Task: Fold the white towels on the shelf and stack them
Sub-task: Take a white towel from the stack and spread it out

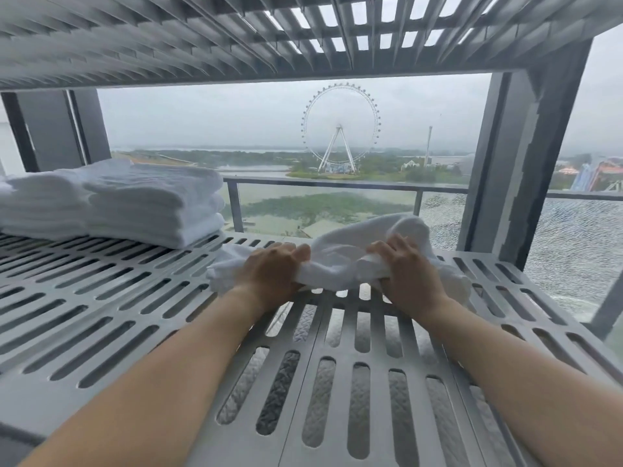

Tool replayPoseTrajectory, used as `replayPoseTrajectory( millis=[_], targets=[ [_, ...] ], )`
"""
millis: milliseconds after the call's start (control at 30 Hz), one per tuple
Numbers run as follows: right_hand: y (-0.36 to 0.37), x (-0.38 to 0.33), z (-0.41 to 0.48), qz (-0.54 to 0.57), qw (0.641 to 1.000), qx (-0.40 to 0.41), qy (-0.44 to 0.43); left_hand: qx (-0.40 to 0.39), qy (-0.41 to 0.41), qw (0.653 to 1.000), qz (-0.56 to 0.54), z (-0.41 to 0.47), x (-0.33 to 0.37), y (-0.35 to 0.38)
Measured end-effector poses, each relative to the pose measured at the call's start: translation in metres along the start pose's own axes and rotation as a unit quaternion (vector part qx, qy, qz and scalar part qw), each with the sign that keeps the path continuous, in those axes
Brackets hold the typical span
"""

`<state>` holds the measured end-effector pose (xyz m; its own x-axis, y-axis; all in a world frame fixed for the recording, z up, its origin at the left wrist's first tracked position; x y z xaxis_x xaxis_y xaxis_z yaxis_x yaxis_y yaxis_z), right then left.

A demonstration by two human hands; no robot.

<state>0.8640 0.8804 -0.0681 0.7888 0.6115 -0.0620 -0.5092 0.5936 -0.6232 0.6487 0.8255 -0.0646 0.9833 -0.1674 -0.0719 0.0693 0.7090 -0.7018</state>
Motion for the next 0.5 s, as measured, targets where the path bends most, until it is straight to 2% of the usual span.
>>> replayPoseTrajectory(
  millis=[100, 200, 300, 400, 500],
  targets=[
    [-0.027, 0.002, -0.001, 0.064, 0.991, 0.106, 0.046, 0.036, -0.024, 0.999, 0.004, -0.002, 0.006, -0.017],
    [-0.053, 0.000, 0.002, 0.085, 0.983, 0.147, 0.067, 0.053, -0.063, 0.996, -0.045, -0.004, -0.001, -0.045],
    [-0.068, -0.015, -0.002, 0.088, 0.990, 0.103, 0.039, 0.054, -0.047, 0.996, -0.054, -0.016, -0.006, -0.073],
    [-0.072, -0.042, -0.017, 0.114, 0.993, 0.022, 0.030, -0.013, -0.019, 0.999, -0.036, -0.036, -0.001, -0.091],
    [-0.075, -0.070, -0.038, 0.080, 0.995, -0.054, 0.009, -0.083, -0.008, 0.996, -0.034, -0.064, 0.006, -0.101]
  ],
)
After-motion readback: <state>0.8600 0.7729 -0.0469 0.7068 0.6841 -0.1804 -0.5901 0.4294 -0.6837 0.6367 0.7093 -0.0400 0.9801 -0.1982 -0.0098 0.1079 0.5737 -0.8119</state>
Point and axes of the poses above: each hand's wrist, its own z-axis towards the middle knuckle, its own y-axis out of the palm, x = y × z, the point moved 2 cm from there along z, towards the middle knuckle, and after that the axes turned 11 degrees about x, right-handed, at the moved point
